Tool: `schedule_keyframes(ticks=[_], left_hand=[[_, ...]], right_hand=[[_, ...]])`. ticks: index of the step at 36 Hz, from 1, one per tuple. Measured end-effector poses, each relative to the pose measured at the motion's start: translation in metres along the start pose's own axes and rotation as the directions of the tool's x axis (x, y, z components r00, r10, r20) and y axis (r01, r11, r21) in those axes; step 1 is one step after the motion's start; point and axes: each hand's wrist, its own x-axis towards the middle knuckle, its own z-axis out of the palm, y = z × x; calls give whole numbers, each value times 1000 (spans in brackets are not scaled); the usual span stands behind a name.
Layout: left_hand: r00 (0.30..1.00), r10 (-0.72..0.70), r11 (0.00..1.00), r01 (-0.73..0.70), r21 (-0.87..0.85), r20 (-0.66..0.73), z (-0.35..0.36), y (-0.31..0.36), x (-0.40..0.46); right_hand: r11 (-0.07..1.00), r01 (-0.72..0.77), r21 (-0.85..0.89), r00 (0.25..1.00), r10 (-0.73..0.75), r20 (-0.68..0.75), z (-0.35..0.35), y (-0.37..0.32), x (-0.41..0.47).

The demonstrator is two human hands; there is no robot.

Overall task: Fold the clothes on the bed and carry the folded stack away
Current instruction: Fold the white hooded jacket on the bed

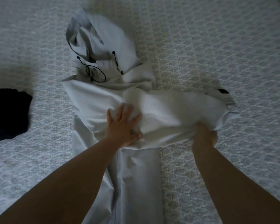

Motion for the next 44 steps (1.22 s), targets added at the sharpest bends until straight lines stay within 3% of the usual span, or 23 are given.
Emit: schedule_keyframes(ticks=[3,5,7,10,12,16,20,22,25,28,32,35,38,42,44], left_hand=[[999,12,1000,-12,4,42,-4,1,8],[999,11,999,-12,-37,-38,-8,9,12],[990,28,995,-42,-95,-140,-11,19,16],[972,96,989,-117,-92,-213,-11,33,27],[985,82,991,-96,-90,-149,-11,38,36],[994,27,997,-18,-81,106,-16,45,54],[968,-19,947,98,-307,250,-47,63,66],[977,-31,837,141,-529,210,-67,77,67],[991,-75,446,131,-886,109,-91,97,63],[984,-58,162,175,-971,168,-114,113,57],[942,-130,47,318,-947,310,-131,118,58],[915,-251,3,328,-945,317,-130,106,55],[905,-325,-55,270,-961,273,-128,89,39],[930,-299,-157,173,-972,214,-124,55,17],[931,-316,-187,128,-974,183,-120,33,4]], right_hand=[[989,-14,144,1000,13,12,-9,-17,7],[971,-42,237,999,40,12,-12,-24,15],[968,-39,247,999,32,33,-12,-27,21],[991,40,124,999,-43,22,-13,-29,28],[991,107,77,994,-108,13,-13,-28,29],[935,354,-29,935,-353,34,-13,-26,22],[795,582,-170,813,-571,113,-11,-25,11],[732,642,-227,766,-622,162,-12,-22,8],[587,755,-294,653,-715,250,-13,-18,-3],[387,852,-353,505,-786,357,-12,-16,-17],[74,887,-455,335,-782,526,-9,-14,-34],[-46,906,-420,227,-786,575,-8,-13,-47],[-73,922,-381,179,-791,585,-4,-14,-57],[-21,924,-382,223,-782,582,2,-16,-68],[-45,915,-400,226,-766,602,6,-13,-72]])
